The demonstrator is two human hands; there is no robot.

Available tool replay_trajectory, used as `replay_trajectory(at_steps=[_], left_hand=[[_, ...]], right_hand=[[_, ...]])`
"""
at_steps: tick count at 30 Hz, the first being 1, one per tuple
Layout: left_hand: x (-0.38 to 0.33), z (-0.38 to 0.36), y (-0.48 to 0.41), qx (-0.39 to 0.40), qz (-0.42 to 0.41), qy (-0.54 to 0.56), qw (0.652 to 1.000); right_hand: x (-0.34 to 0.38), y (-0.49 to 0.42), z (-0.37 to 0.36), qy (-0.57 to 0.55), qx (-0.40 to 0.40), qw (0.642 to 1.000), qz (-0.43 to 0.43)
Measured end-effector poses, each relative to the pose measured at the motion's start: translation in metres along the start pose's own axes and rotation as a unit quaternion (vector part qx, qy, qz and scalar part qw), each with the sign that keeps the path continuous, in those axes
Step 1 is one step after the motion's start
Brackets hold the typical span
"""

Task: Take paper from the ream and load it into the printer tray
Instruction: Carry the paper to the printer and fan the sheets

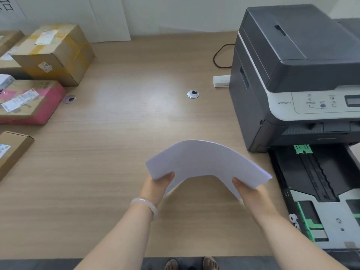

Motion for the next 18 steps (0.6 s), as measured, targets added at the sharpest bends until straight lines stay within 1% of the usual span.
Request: replay_trajectory(at_steps=[2, 4, 6, 8, 10, 12, 13, 15, 16, 18], left_hand=[[-0.001, 0.004, 0.002, -0.014, -0.010, 0.009, 1.000], [-0.002, 0.005, 0.001, -0.011, -0.016, -0.008, 1.000], [0.003, 0.002, 0.001, -0.020, 0.001, -0.036, 0.999], [0.003, 0.004, 0.000, -0.052, 0.029, -0.048, 0.997], [-0.004, 0.012, 0.000, -0.065, 0.031, -0.046, 0.996], [-0.012, 0.021, -0.001, -0.048, 0.020, -0.024, 0.998], [-0.017, 0.026, 0.001, -0.036, 0.013, -0.003, 0.999], [-0.017, 0.033, 0.004, -0.023, 0.022, 0.065, 0.997], [-0.014, 0.035, 0.006, -0.024, 0.027, 0.097, 0.995], [-0.008, 0.031, 0.008, -0.030, 0.036, 0.158, 0.986]], right_hand=[[0.000, -0.001, 0.005, -0.002, -0.020, 1.000, -0.008], [0.002, -0.004, 0.007, 0.000, -0.025, 1.000, -0.006], [0.001, -0.006, 0.007, 0.013, -0.025, 0.999, -0.017], [0.006, -0.008, 0.013, 0.019, -0.035, 0.999, -0.018], [0.023, -0.012, 0.023, 0.007, -0.029, 0.999, 0.014], [0.048, -0.014, 0.032, -0.006, 0.000, 0.998, 0.061], [0.057, -0.015, 0.036, -0.022, 0.018, 0.997, 0.076], [0.066, -0.018, 0.039, -0.099, 0.052, 0.990, 0.085], [0.066, -0.019, 0.037, -0.155, 0.060, 0.982, 0.085], [0.060, -0.021, 0.025, -0.284, 0.055, 0.954, 0.073]])
Point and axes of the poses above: each hand's wrist, its own y-axis away from the middle knuckle, its own z-axis out of the back of the hand, x = y × z, the point moved 9 cm from there along -y, towards the middle knuckle, and after that the axes turned 15 degrees about x, right-handed, at the moved point
